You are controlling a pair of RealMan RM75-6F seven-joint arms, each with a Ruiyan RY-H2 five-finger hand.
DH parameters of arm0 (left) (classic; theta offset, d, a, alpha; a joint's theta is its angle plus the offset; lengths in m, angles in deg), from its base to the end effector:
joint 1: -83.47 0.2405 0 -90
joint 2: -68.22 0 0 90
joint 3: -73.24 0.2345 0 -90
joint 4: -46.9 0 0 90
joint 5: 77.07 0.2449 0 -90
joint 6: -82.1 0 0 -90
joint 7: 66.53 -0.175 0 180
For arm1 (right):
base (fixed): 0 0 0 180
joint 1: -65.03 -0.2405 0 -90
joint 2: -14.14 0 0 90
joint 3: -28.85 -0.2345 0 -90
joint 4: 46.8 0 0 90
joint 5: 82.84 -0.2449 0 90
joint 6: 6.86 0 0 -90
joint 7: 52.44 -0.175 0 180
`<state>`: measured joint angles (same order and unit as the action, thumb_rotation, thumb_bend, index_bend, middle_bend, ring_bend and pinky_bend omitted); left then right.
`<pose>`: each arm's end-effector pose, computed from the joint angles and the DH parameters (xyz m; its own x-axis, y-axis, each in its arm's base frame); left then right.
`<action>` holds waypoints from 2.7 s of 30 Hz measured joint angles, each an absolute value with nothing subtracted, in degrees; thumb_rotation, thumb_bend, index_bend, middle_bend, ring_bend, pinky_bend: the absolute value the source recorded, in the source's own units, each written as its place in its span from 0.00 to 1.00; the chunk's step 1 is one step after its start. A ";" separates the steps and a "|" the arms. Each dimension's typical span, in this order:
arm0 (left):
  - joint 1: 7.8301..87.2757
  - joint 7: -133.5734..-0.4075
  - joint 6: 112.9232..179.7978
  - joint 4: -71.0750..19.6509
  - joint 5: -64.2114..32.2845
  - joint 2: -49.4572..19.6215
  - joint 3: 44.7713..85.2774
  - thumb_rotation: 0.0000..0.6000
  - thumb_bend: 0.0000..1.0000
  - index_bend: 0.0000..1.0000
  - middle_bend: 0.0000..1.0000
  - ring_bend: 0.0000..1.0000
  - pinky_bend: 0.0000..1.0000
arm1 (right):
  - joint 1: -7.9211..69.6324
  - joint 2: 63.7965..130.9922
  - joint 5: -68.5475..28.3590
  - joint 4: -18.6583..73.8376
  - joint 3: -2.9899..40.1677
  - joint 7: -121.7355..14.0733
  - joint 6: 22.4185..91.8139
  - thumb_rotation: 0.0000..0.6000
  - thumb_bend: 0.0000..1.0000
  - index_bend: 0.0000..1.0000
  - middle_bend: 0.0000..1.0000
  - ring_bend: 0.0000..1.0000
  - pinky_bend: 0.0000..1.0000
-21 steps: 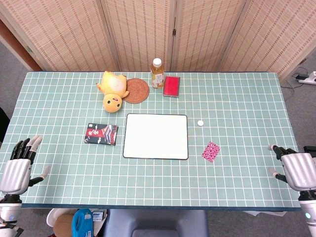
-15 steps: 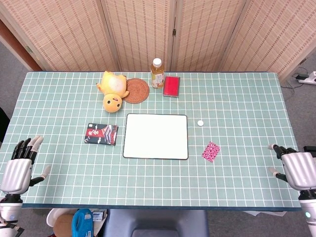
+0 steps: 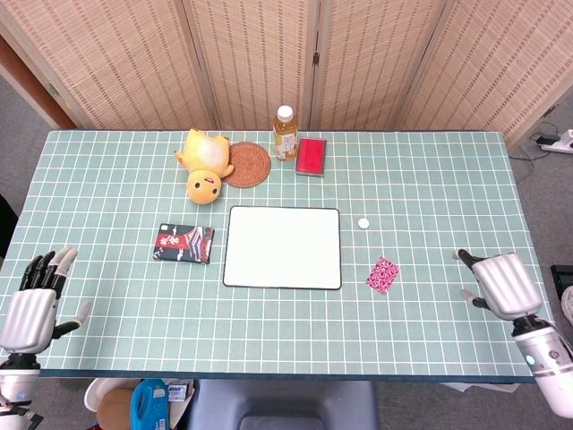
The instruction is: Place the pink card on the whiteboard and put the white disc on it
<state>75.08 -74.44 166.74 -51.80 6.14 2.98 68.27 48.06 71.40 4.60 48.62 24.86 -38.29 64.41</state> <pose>-0.2667 0.2364 0.1079 0.3949 -0.0364 0.9180 0.9177 -0.0315 -0.3960 -0.2665 -0.2759 0.1135 0.6840 -0.0590 0.7271 -0.7160 -0.2450 0.6537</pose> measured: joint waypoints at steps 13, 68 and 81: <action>76.07 -75.18 167.25 -52.28 5.36 3.44 68.76 1.00 0.32 0.00 0.00 0.00 0.00 | 32.95 78.62 4.51 40.75 24.51 -36.84 41.65 1.00 0.14 0.33 0.95 1.00 1.00; 76.92 -75.45 166.48 -51.03 3.39 2.38 68.79 1.00 0.32 0.00 0.00 0.00 0.00 | 21.50 95.06 2.81 20.24 30.55 -38.64 31.69 1.00 0.15 0.31 0.94 1.00 1.00; 76.93 -75.53 166.25 -50.92 3.17 2.29 68.78 1.00 0.32 0.00 0.00 0.00 0.00 | 21.17 95.87 2.85 19.02 30.89 -39.15 32.31 1.00 0.15 0.25 0.94 1.00 1.00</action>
<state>76.93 -75.53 166.25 -50.92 3.17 2.29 68.78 21.17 95.87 2.85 19.02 30.89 -39.15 32.31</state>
